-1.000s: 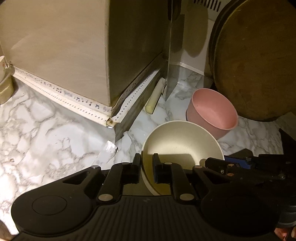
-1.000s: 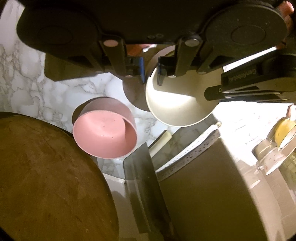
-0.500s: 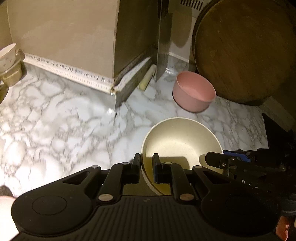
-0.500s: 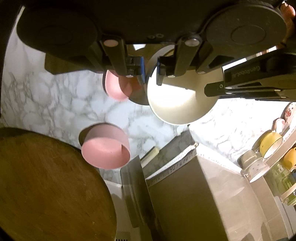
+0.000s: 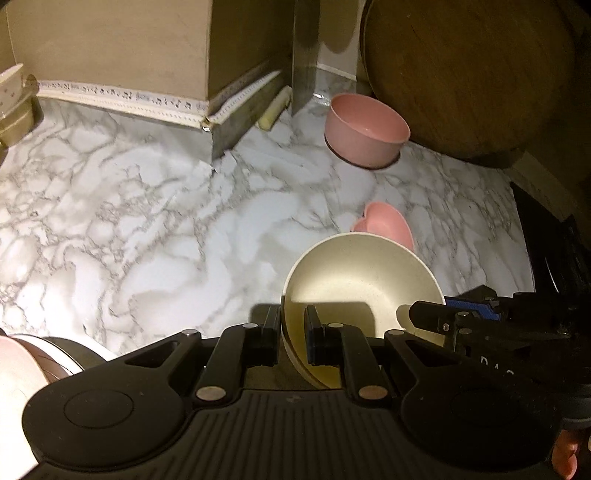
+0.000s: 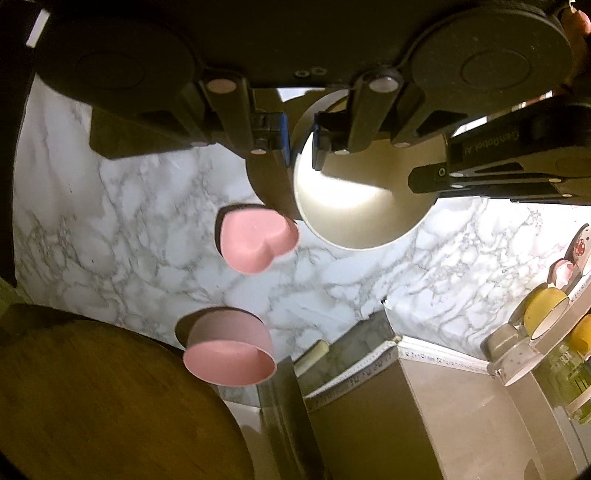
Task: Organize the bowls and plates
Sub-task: 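Lift the cream bowl with both grippers and carry it along the counter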
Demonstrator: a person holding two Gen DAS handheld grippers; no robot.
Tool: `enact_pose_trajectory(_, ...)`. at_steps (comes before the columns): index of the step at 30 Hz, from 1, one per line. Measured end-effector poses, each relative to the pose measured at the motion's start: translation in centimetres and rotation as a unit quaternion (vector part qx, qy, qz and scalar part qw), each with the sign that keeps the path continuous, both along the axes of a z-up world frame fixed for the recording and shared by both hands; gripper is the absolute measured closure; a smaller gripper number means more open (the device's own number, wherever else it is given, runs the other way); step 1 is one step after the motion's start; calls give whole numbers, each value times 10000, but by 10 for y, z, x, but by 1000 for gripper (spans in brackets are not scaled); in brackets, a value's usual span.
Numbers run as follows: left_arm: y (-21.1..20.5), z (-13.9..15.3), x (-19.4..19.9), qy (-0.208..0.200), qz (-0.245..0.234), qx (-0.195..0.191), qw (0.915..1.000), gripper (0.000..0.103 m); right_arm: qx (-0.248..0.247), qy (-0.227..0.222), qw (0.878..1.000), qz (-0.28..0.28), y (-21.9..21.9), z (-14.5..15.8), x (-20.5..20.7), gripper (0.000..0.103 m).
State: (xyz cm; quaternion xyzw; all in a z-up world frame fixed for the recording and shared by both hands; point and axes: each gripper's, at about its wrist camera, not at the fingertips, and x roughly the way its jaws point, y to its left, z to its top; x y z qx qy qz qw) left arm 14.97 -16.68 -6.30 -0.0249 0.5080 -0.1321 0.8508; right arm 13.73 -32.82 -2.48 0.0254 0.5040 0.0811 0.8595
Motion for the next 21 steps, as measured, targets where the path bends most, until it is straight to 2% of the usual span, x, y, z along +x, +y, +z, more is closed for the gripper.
enact_pose_trajectory(17, -13, -11, -5, 35, -244, 182, 9995, 90, 50, 231, 9997, -116, -9, -14, -8, 92)
enact_pose_trajectory(21, -11, -11, -4, 32, -271, 151, 9995, 90, 115, 288, 9994, -152, -10, -15, -6, 89)
